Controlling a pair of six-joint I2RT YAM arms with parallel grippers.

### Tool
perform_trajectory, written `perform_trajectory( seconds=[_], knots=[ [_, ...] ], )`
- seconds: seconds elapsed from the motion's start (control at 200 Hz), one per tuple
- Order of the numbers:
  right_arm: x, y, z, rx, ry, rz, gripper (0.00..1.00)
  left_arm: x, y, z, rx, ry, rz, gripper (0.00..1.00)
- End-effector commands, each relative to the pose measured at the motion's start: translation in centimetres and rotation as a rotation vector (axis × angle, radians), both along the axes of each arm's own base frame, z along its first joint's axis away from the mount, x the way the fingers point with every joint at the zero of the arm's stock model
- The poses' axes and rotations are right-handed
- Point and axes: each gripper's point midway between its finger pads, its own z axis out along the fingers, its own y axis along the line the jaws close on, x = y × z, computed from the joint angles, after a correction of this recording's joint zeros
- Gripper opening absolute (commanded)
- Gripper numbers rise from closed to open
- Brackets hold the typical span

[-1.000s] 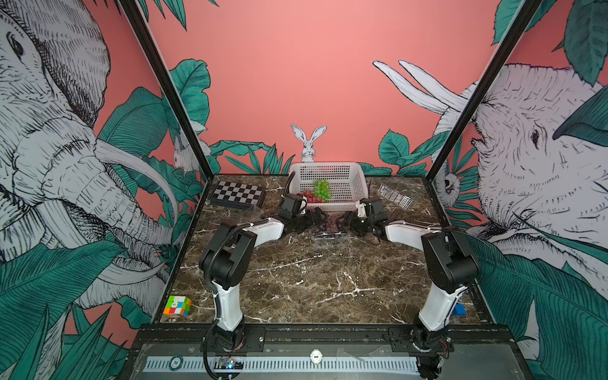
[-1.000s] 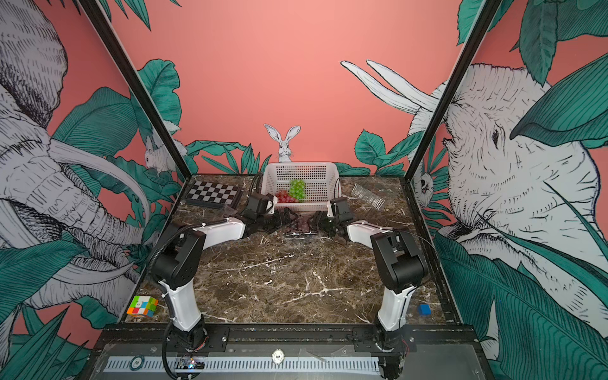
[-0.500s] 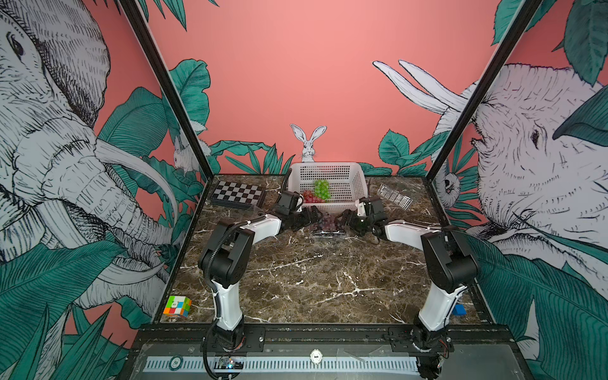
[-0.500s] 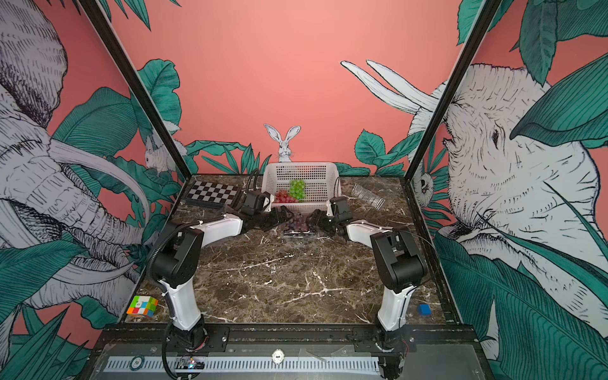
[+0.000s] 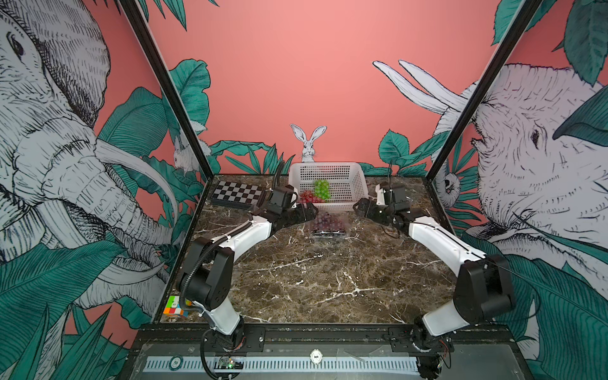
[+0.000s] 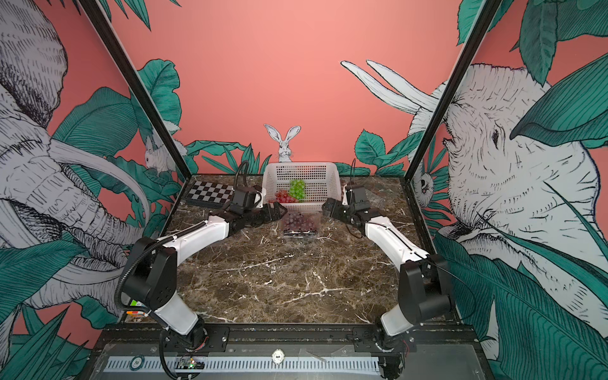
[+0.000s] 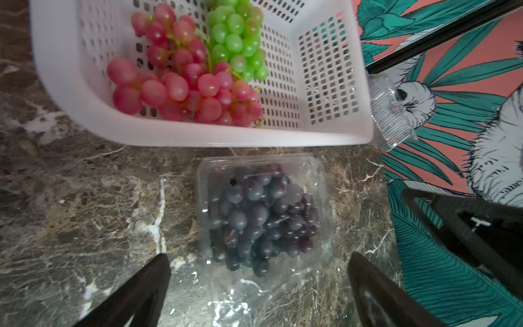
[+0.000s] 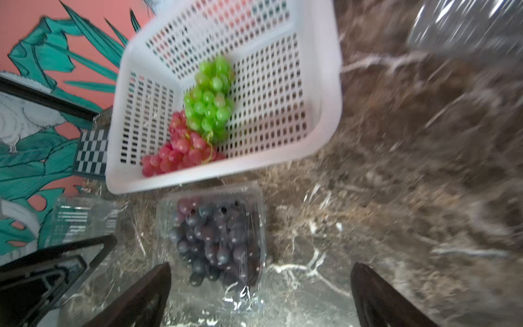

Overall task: Pack grapes into containers
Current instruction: Move the packing box to the center of the board.

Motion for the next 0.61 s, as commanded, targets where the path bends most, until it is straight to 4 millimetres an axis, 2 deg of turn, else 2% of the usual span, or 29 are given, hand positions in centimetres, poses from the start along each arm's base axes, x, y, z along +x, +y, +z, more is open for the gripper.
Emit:
perform_trajectory(
  seconds=[0.0, 0.09, 0.16, 0.215, 0.315, 0.455, 0.6],
  knots=[
    [1.4, -4.8, 0.6, -0.202, -0.009, -0.119, 0.98, -0.6, -3.2, 3.7, -0.028, -0.103, -0.067, 0.99],
    [3.3, -8.2, 1.1, -0.227, -0.016, -0.235, 0.98, -1.1, -6.2, 5.5, -0.056, -0.142, -0.123, 0.99],
    [5.1, -10.5, 2.6, -0.247, -0.090, -0.336, 0.98, -1.6, -8.3, 6.1, -0.086, -0.144, -0.168, 0.99],
    [6.5, -11.9, 2.9, -0.252, -0.105, -0.386, 0.98, -1.9, -9.5, 6.4, -0.109, -0.143, -0.193, 0.99],
    [8.8, -13.3, 2.6, -0.248, -0.108, -0.429, 0.98, -2.3, -11.0, 6.4, -0.131, -0.140, -0.223, 0.99],
    [11.6, -14.7, 1.4, -0.252, -0.074, -0.448, 0.98, -2.1, -11.7, 6.1, -0.143, -0.125, -0.236, 0.99],
    [13.8, -15.4, -1.0, -0.251, 0.002, -0.420, 0.98, -1.9, -12.1, 6.0, -0.150, -0.118, -0.243, 0.99]
  ],
)
